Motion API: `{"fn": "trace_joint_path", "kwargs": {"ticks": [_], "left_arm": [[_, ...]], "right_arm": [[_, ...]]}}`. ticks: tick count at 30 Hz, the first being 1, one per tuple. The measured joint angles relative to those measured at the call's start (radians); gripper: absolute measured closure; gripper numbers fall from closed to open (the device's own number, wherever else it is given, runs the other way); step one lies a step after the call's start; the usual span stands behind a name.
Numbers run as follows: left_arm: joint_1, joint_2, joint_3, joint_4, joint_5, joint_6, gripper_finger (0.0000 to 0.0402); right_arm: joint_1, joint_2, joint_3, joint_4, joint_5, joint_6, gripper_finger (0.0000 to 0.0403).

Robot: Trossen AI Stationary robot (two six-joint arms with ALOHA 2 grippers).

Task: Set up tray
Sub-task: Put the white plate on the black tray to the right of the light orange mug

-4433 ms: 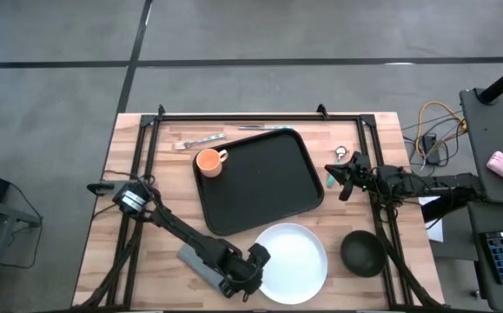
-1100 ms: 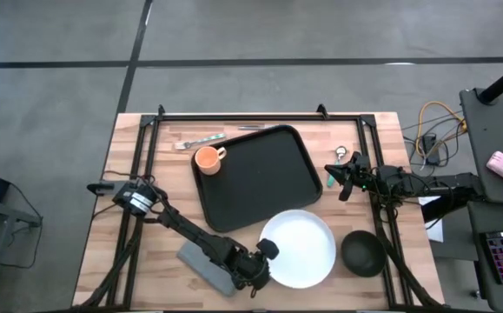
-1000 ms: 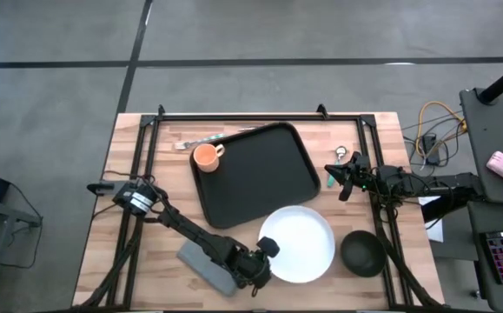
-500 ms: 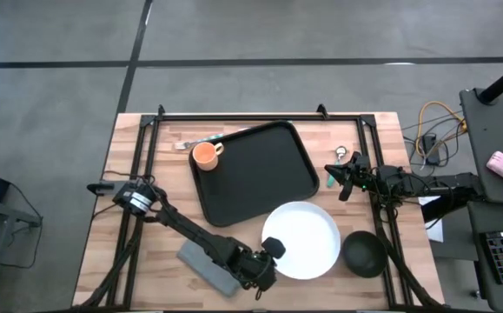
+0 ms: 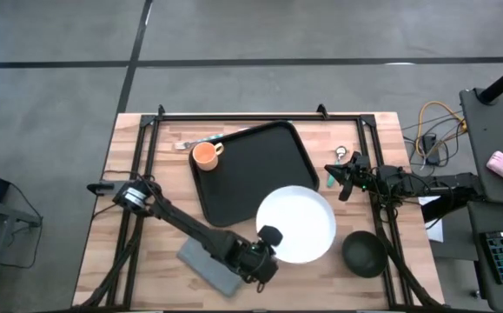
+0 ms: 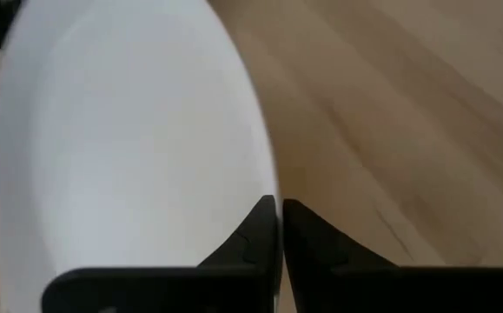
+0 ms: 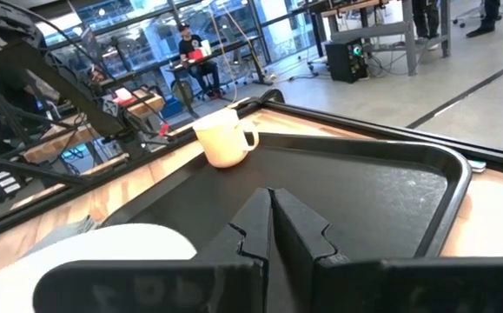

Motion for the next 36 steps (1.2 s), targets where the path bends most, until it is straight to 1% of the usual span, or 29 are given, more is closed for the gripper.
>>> {"fn": "trace_joint_path", "kwargs": {"ticks": [5, 8, 10, 20, 29, 33, 36], "left_arm": [[0.012, -0.004, 0.052, -0.130, -0.005, -0.114, 0.0401], [0.024, -0.004, 0.074, -0.178, -0.001, -0.233, 0.0401], [0.030, -0.006, 0.088, -0.214, -0.001, -0.277, 0.0401], [0.090, -0.026, 0.089, -0.342, -0.033, -0.337, 0.0401], [0.179, -0.027, 0.089, -0.393, -0.037, -0.360, 0.0401], [0.216, -0.027, 0.089, -0.414, -0.088, -0.361, 0.0401], [0.244, -0.028, 0.088, -0.413, -0.090, -0.359, 0.0401]], "right_arm": [[0.000, 0.000, 0.000, 0.000, 0.000, 0.000, 0.0394], [0.000, 0.000, 0.000, 0.000, 0.000, 0.000, 0.0394], [0.000, 0.000, 0.000, 0.000, 0.000, 0.000, 0.0394], [0.000, 0.000, 0.000, 0.000, 0.000, 0.000, 0.0394], [0.000, 0.000, 0.000, 0.000, 0.000, 0.000, 0.0394], [0.000, 0.000, 0.000, 0.000, 0.000, -0.004, 0.0394], [0.000, 0.000, 0.000, 0.000, 0.000, -0.004, 0.0394]]}}
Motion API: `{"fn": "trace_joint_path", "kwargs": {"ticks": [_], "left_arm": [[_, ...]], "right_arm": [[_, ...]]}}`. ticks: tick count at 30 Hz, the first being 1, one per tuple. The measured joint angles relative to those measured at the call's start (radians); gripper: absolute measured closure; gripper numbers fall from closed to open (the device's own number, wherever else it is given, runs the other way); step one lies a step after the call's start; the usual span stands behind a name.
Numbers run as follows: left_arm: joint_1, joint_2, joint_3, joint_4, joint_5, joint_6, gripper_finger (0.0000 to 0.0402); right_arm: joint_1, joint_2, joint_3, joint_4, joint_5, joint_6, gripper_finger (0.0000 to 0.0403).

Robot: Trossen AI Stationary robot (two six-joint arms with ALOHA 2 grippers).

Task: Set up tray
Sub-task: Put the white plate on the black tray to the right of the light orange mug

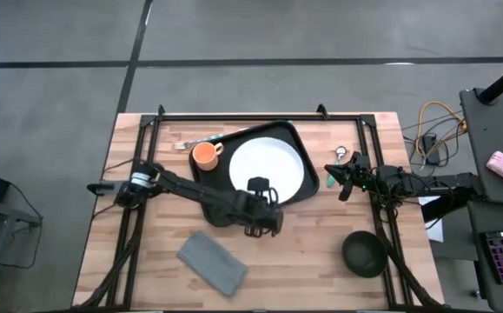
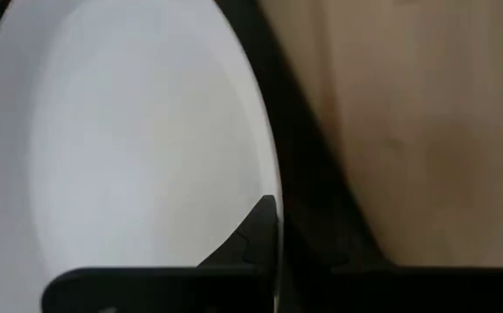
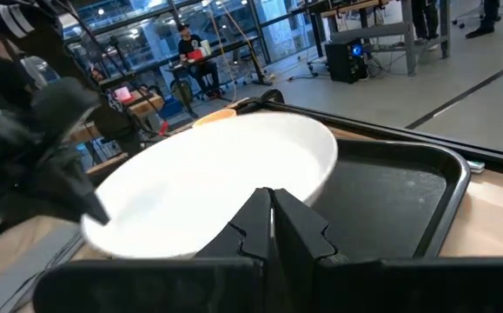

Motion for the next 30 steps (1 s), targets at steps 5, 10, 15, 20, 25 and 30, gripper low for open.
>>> {"fn": "trace_joint_path", "kwargs": {"ticks": [5, 10, 15, 20, 25, 30], "left_arm": [[0.045, 0.000, -0.044, 0.003, 0.001, 0.000, 0.0401], [0.062, 0.000, -0.100, 0.021, 0.002, 0.000, 0.0401], [0.061, -0.002, -0.150, 0.109, 0.004, 0.001, 0.0401], [0.063, -0.002, -0.213, 0.180, 0.005, 0.001, 0.0402], [0.063, -0.003, -0.266, 0.233, 0.004, 0.001, 0.0401], [0.063, -0.003, -0.299, 0.241, 0.014, 0.000, 0.0401]], "right_arm": [[0.000, 0.000, 0.000, 0.000, 0.000, 0.000, 0.0394], [0.000, 0.000, 0.000, 0.000, 0.000, 0.000, 0.0394], [0.000, 0.000, 0.000, 0.000, 0.000, 0.000, 0.0394], [0.000, 0.000, 0.000, 0.000, 0.000, 0.000, 0.0394], [0.000, 0.000, 0.000, 0.000, 0.000, 0.000, 0.0394], [0.000, 0.000, 0.000, 0.000, 0.000, 0.001, 0.0394]]}}
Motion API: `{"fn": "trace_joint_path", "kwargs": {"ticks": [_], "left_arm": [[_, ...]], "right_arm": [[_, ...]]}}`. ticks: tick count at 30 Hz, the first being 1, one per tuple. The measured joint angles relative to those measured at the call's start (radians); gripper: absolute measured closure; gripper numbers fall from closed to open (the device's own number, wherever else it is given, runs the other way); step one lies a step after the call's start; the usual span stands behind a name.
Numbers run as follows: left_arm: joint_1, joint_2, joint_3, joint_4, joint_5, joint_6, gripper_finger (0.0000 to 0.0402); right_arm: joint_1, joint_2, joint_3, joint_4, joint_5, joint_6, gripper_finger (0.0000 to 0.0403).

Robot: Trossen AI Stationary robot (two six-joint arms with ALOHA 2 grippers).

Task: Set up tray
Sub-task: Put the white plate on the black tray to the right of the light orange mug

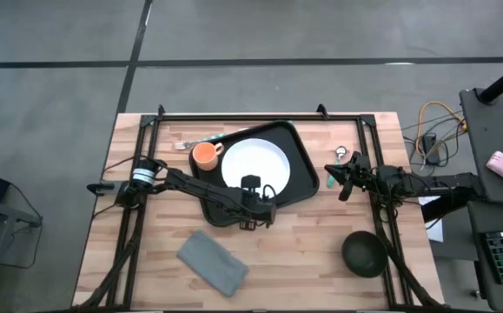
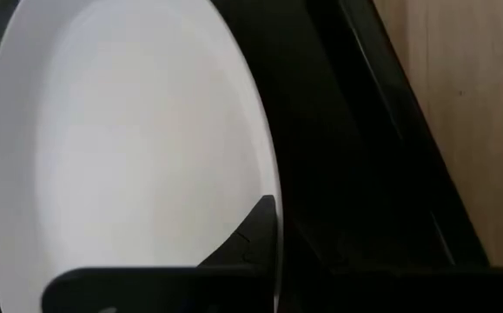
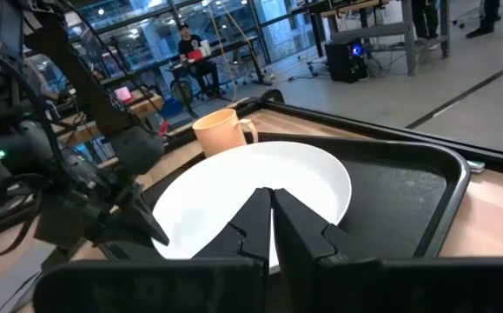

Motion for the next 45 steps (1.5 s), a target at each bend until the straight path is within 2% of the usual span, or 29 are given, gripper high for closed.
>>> {"fn": "trace_joint_path", "kwargs": {"ticks": [9, 15, 36, 40, 45], "left_arm": [[-0.002, -0.001, -0.016, 0.001, 0.040, 0.001, 0.0401], [-0.002, -0.001, -0.022, 0.014, 0.137, 0.020, 0.0401], [-0.002, -0.005, -0.042, -0.055, 0.156, 0.027, 0.0400], [0.002, -0.006, -0.043, -0.061, 0.172, 0.027, 0.0383], [0.003, -0.017, -0.044, -0.062, 0.199, 0.026, 0.0321]], "right_arm": [[0.000, 0.000, 0.000, 0.000, 0.000, 0.003, 0.0394], [0.000, 0.000, 0.000, 0.000, 0.000, 0.002, 0.0394], [0.000, 0.000, 0.000, 0.000, -0.001, 0.013, 0.0394], [0.000, 0.000, 0.000, 0.000, -0.001, 0.012, 0.0394], [0.000, 0.000, 0.000, 0.000, -0.001, 0.012, 0.0394]]}}
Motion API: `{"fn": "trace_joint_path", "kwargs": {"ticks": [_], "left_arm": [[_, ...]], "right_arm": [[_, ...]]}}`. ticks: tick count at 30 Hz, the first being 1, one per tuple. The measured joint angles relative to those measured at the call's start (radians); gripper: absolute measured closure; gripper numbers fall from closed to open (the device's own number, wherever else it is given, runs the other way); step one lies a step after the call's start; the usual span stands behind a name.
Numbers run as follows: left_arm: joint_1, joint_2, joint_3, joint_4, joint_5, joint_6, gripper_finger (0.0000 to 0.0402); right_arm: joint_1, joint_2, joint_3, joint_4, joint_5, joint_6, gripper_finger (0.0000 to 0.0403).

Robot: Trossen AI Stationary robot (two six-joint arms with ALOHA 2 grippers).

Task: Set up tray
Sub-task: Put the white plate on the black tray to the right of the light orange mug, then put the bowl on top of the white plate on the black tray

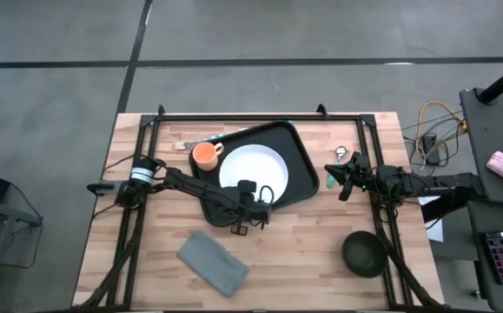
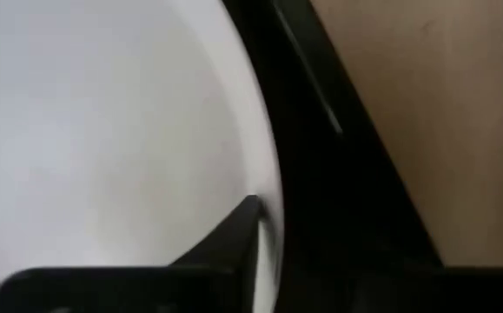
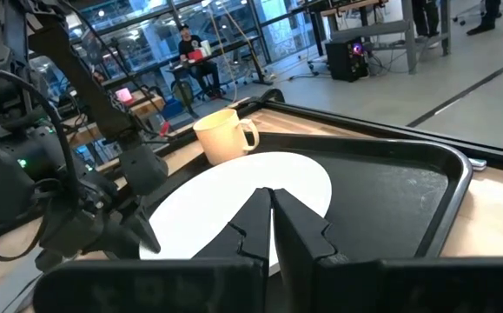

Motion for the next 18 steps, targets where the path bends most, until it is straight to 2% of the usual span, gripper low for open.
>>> {"fn": "trace_joint_path", "kwargs": {"ticks": [6, 10, 13, 18], "left_arm": [[0.002, -0.066, -0.001, -0.003, -0.002, 0.000, 0.0211], [0.002, -0.137, -0.001, -0.009, -0.005, 0.000, 0.0157], [0.002, -0.204, 0.003, -0.001, -0.007, -0.022, 0.0141], [0.003, -0.337, 0.002, 0.052, -0.019, -0.207, 0.0146]], "right_arm": [[0.000, 0.000, 0.000, 0.000, 0.000, 0.000, 0.0394], [0.000, 0.000, 0.000, 0.000, 0.000, 0.000, 0.0394], [0.000, 0.000, 0.000, 0.000, -0.001, 0.000, 0.0394], [0.000, 0.000, 0.000, 0.000, -0.001, -0.001, 0.0394]]}}
